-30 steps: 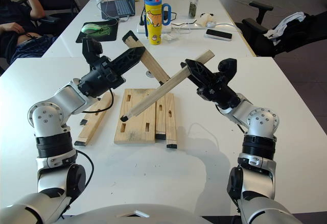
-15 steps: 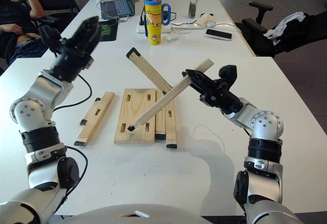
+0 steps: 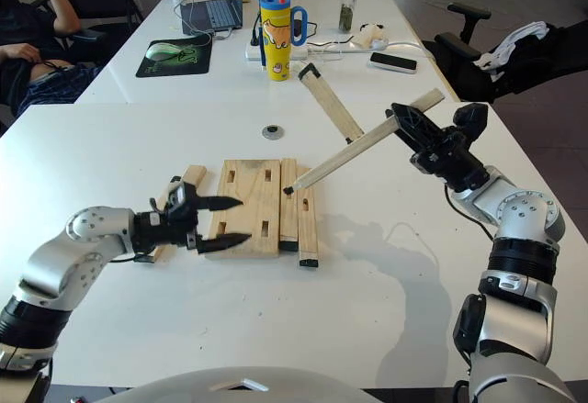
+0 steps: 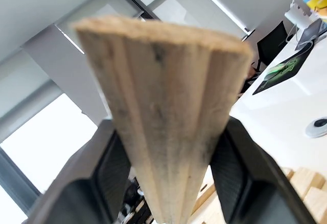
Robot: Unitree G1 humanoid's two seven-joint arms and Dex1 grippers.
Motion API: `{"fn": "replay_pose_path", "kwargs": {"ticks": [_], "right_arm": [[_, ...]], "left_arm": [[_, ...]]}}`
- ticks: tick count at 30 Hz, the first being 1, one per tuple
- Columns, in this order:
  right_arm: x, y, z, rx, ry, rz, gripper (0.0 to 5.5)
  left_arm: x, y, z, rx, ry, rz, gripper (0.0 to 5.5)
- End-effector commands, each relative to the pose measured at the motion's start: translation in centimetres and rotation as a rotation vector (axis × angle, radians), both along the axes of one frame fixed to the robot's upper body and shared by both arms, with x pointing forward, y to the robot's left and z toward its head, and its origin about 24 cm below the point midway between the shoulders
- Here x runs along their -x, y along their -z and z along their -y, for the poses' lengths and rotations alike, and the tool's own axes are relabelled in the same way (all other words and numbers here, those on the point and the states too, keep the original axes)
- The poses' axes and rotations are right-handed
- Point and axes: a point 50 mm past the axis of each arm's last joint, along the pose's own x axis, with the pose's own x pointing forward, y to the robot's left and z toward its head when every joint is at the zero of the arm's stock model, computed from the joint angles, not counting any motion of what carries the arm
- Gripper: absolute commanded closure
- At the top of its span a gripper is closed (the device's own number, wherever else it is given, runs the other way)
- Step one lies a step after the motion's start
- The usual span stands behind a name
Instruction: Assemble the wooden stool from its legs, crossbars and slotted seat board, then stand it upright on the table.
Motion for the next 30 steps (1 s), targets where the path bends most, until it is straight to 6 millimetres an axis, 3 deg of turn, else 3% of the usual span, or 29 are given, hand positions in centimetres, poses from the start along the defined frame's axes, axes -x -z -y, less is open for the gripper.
{"fn": "replay_pose_path", "kwargs": {"ticks": [1,9,17,22,30], "right_arm": [[-0.7,-1.1,-2.8,0.100,-0.065,0.158,3.46],[-0.8,-0.9,-6.3,0.103,-0.235,0.239,3.46],[-1.1,-0.9,-7.0,0.138,-0.263,0.274,3.46],[-2.0,0.7,-8.5,0.371,-0.332,0.309,3.46],[-2.6,1.3,-9.2,0.477,-0.362,0.366,3.46]], "left_arm": [[0.3,2.4,0.3,-0.228,0.151,0.162,1.68],[-0.4,4.8,0.8,-0.303,0.137,0.260,1.68],[-0.7,5.0,0.7,-0.306,0.131,0.271,1.68],[-1.4,5.9,0.1,-0.343,0.093,0.244,1.68],[-1.0,6.8,0.3,-0.342,0.117,0.215,1.68]]}}
